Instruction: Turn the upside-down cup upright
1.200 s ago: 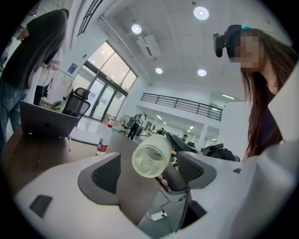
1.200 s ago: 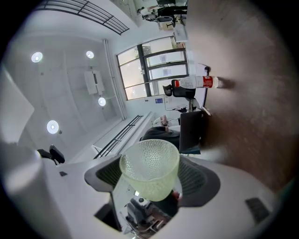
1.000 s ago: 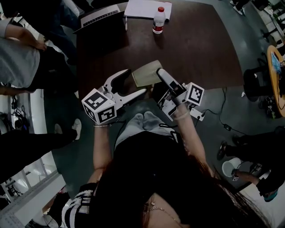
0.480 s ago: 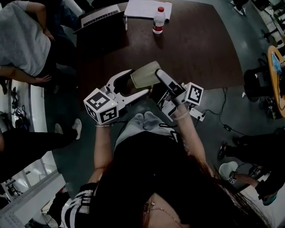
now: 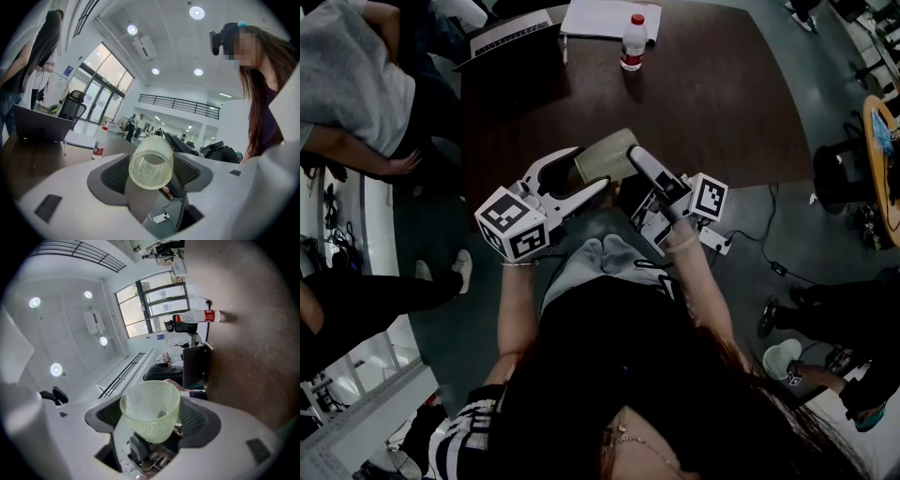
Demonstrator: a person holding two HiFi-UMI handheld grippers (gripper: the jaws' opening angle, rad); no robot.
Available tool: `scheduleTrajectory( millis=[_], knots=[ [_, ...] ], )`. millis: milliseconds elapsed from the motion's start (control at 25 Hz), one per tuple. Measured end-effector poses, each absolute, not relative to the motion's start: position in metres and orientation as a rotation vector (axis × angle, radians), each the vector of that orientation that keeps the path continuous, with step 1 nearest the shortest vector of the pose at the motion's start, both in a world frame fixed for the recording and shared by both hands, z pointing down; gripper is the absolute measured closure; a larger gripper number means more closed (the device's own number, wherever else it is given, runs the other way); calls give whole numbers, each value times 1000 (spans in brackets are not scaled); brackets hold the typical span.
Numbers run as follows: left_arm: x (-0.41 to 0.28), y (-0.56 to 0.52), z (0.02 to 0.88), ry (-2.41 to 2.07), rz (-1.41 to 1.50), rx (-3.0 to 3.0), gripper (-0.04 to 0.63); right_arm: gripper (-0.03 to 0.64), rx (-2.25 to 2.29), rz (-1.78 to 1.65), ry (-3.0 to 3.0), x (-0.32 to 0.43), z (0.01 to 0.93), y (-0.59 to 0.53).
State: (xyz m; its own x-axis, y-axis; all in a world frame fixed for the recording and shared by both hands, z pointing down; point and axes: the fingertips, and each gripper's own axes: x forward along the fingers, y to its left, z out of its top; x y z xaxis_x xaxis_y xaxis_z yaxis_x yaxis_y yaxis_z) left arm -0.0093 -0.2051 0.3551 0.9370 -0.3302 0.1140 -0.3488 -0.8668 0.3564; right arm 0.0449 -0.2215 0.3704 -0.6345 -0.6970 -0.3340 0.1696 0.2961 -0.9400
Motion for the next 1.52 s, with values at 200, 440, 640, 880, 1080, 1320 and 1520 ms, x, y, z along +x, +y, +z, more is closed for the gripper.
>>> scheduleTrajectory(
  millis=[200,440,640,880,1080,1320,1520],
  knots=[
    [-8,-203,355,-490,68,2724,296,233,-468,-1432,1794,46,371,-220],
    [-7,-202,357,-503,94,2706,298,233,-455,-1444,1758,47,374,-219],
    [-8,-203,357,-508,67,2669,298,233,-443,-1432,1757,48,372,-219],
    [-12,-206,359,-540,91,2670,299,233,-474,-1420,1754,54,380,-220],
    [-18,-210,360,-552,106,2675,301,233,-522,-1414,1721,64,387,-223],
    [-10,-215,362,-573,186,2690,304,233,-647,-1383,1710,93,394,-227],
    [-19,-219,372,-594,251,2681,304,233,-715,-1358,1696,100,399,-227]
  ],
)
